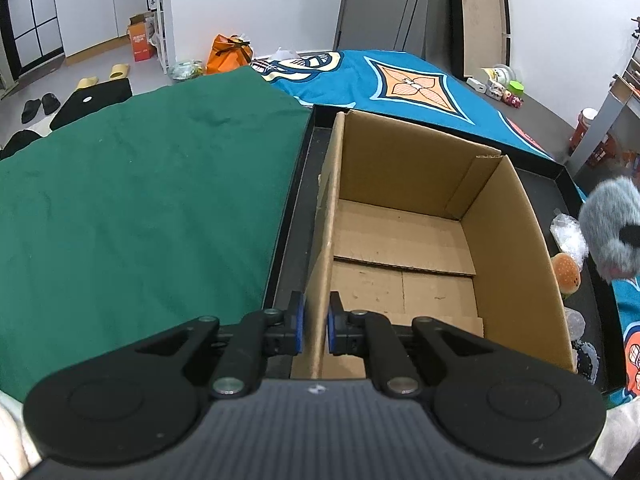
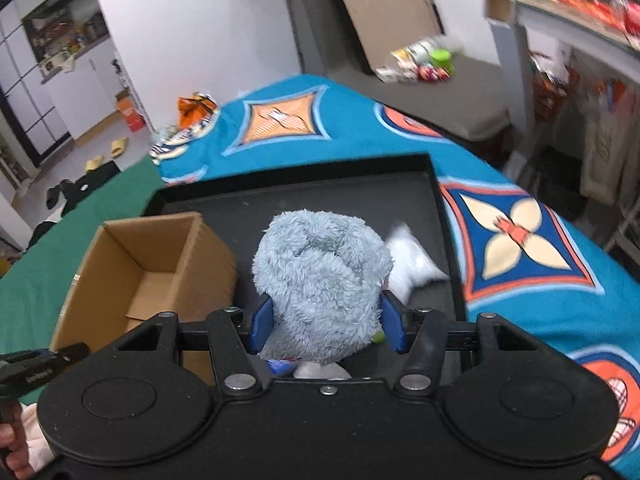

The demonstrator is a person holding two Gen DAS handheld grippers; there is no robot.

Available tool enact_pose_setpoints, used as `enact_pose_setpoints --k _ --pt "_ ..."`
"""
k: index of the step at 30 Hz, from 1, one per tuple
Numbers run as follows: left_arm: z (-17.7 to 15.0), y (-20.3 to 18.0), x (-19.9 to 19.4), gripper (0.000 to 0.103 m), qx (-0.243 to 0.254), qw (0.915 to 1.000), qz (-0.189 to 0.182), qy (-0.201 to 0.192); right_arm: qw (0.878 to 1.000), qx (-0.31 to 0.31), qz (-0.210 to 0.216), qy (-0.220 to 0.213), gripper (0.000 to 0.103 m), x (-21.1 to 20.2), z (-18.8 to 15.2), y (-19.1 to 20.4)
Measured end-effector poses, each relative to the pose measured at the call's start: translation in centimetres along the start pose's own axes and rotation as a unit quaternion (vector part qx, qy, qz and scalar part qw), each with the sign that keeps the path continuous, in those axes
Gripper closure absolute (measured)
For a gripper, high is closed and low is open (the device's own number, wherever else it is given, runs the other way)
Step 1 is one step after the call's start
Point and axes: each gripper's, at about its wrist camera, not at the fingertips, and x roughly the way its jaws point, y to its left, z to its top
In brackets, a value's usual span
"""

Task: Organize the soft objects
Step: 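Lift the grey plush with the right tool and drop it into the cardboard box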

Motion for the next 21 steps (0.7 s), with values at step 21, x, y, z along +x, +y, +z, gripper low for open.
enact_pose_setpoints --k 21 --pt "0.3 0.9 0.3 0.092 -0.023 0.9997 -0.007 -0.007 0.995 -0.05 0.08 -0.025 0.049 1.0 1.5 8.0"
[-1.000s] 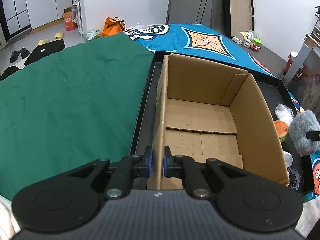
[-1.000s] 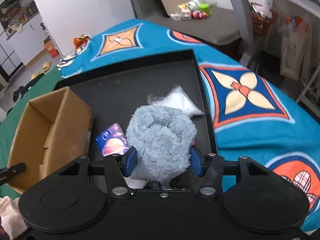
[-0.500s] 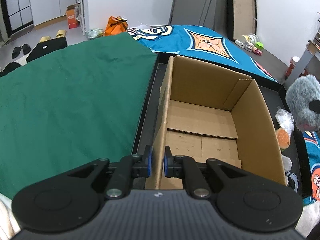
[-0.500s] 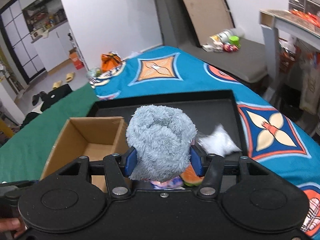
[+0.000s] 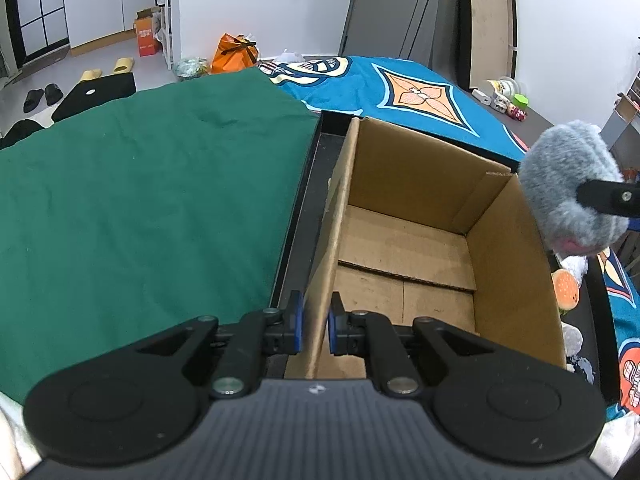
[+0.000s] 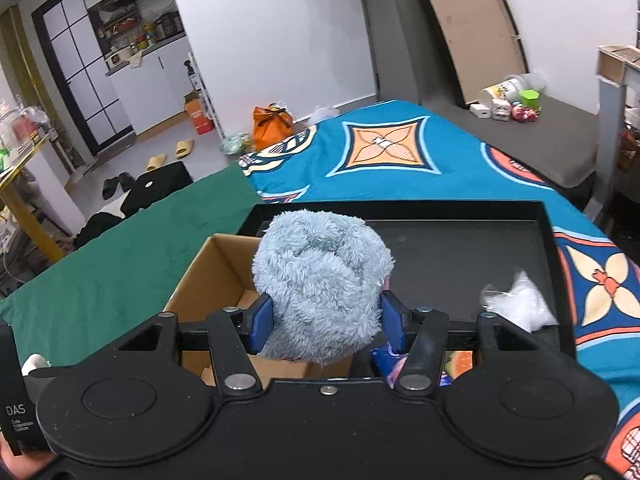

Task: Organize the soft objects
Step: 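Lift the grey plush with the right tool and drop it into the cardboard box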

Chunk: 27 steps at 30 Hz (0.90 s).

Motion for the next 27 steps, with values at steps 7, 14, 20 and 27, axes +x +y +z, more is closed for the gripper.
enact_pose_setpoints --k 7,14,20,27 --pt "0.0 0.2 0.0 0.092 -0.004 1.0 -0.001 0.0 1.0 -0.016 0.01 -0.009 0.048 1.6 0.1 1.7" --pt "0.2 0.1 0.0 0.092 -0.006 1.0 0.0 0.004 0.999 0.006 0.051 -0.001 0.037 2.5 0.1 2.4" --pt "0.4 0.2 0.1 0.092 -0.005 0.9999 0.005 0.007 0.999 0.014 0.049 -0.004 0.035 1.6 -0.7 1.7" --pt "0.7 -0.6 -0.7 0.092 0.006 0.9999 0.011 -0.001 0.999 0.04 0.019 -0.004 0.036 -0.5 -2.0 -1.9"
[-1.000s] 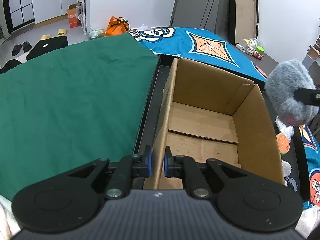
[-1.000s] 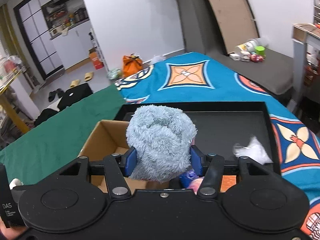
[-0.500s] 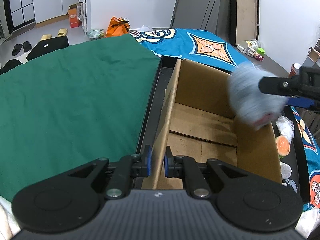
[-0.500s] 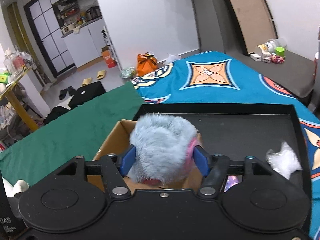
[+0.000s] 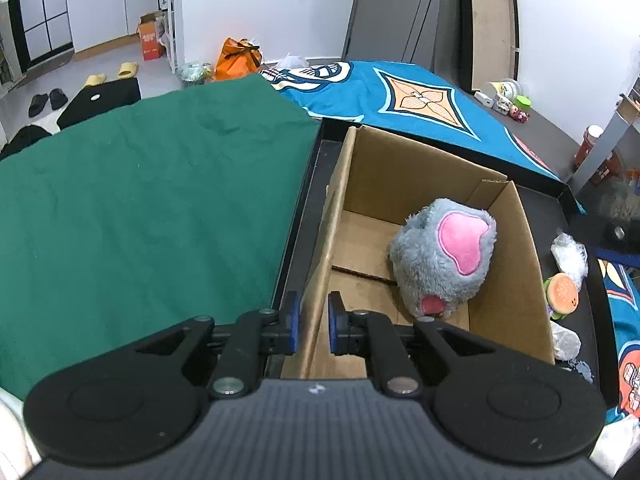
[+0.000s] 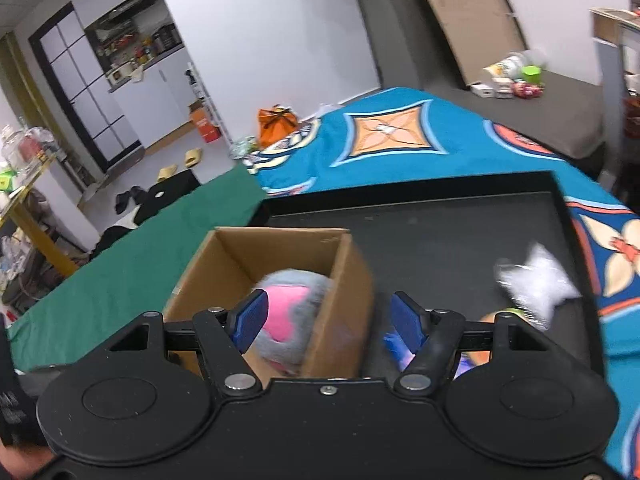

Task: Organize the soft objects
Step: 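Lift the grey plush with the right tool and drop it into the cardboard box, then grasp the white wrapped item with the right tool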

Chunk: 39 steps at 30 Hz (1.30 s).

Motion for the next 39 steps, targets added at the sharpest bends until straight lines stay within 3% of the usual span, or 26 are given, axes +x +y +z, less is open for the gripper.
enact_pose_setpoints --k 4,8,15,21,27,39 --pt "0.0 -0.5 -0.2 0.088 0.008 0.9999 0.007 0.003 1.0 0.005 -0.03 0.006 0.036 -0.9 -0.6 -2.6" --pt "0.1 -0.9 -0.4 0.075 0.015 0.9998 0.009 0.004 0.998 0.008 -0.054 0.022 0.036 -1.5 -1.2 -4.6" --pt "0.0 -2.3 -0.4 0.055 0.044 0.9987 0.024 0.009 0.997 0.017 -0.067 0.039 0.036 -1.9 -2.8 -6.6" --pt "-0.2 -3.3 0.1 0.046 0.059 0.9972 0.043 0.016 0.996 0.013 -0.061 0.07 0.036 -0.8 -4.3 -7.6" --pt "-0.2 -4.2 0.7 0.038 0.074 0.9946 0.069 0.023 0.995 0.007 -0.052 0.09 0.036 0.7 -5.2 -7.8" --pt "0.9 -5.1 1.6 0.036 0.072 0.9919 0.101 0.027 0.992 0.008 -0.044 0.117 0.039 3.2 -6.1 -8.2"
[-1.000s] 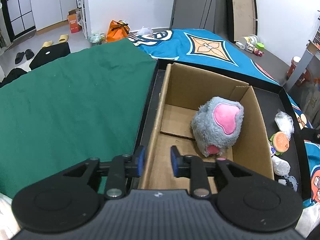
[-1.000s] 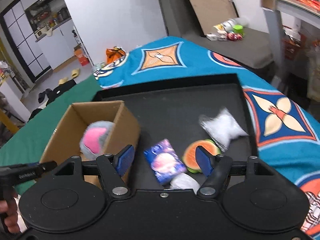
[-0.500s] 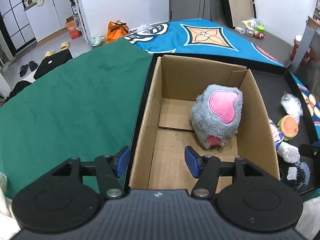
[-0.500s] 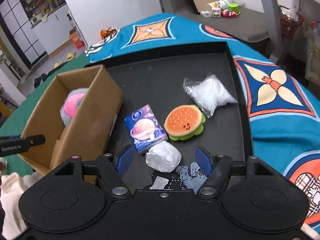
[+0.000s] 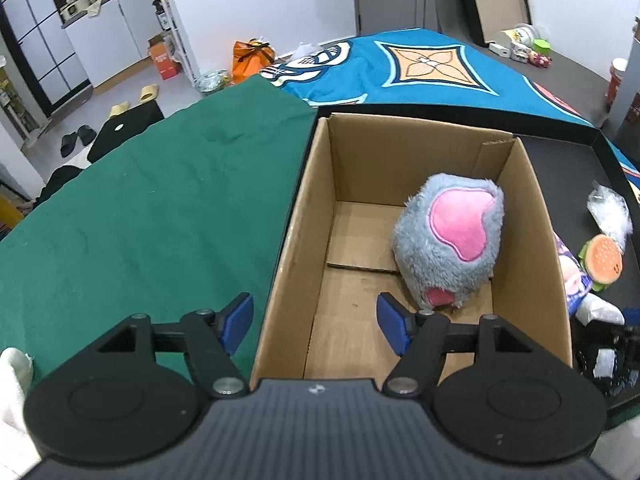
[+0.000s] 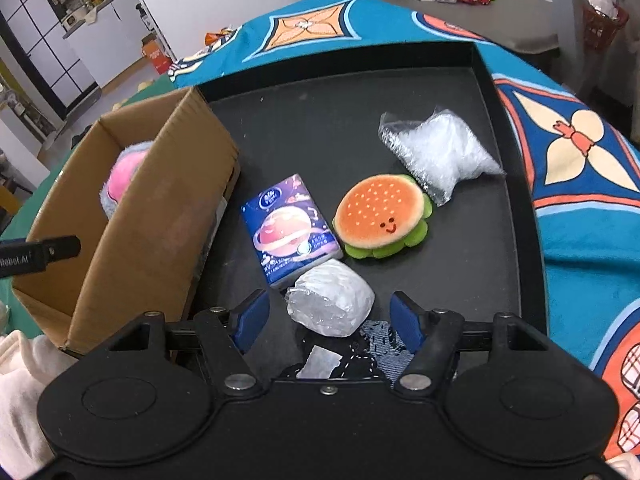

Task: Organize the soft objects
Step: 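Grasp the white wrapped item with the right tool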

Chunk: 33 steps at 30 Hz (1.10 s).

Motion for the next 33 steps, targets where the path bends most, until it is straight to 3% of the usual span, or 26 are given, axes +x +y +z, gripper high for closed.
enact_pose_setpoints --k 3,17,33 --pt "0.2 0.3 0.0 0.036 -0.005 1.0 0.003 -0.001 1.0 0.004 -0.002 0.005 0.056 0.3 0.0 0.0" --pt "-0.2 1.2 -0.1 0.036 -0.012 0.9999 -0.006 -0.001 0.999 0.002 -0.019 -0.028 0.057 -1.8 1.0 0.5" --pt "-1.3 4.2 -1.5 0.036 -0.052 0.9971 -0.048 -0.026 0.993 -0.019 0.003 -0.116 0.057 -4.0 3.7 4.8"
